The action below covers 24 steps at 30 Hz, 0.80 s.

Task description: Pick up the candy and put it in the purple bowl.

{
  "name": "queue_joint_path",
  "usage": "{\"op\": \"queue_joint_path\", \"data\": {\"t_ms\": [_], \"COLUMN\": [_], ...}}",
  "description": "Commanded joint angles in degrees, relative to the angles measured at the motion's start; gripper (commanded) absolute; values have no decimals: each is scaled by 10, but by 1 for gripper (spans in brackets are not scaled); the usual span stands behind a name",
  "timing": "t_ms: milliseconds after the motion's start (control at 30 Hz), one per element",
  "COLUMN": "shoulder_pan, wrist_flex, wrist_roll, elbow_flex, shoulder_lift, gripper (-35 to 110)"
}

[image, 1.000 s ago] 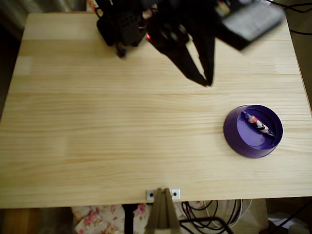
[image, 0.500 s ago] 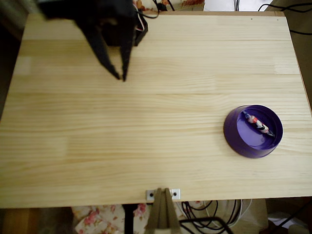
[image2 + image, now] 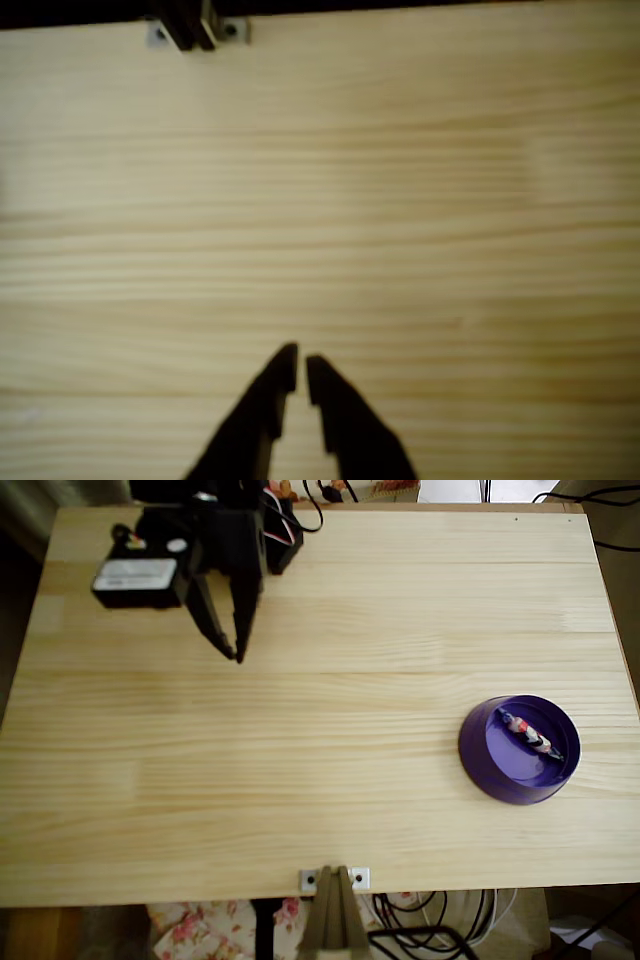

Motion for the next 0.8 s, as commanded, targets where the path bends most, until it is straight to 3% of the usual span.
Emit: {"op": "queue_joint_path", "data": {"t_ms": [0, 767], "shoulder_pan": [1, 18], "wrist_flex": [-7, -62], "wrist_roll": [11, 4], "elbow_flex": [3, 95], "shoulder_lift": [5, 5], "gripper": [-1, -1]}}
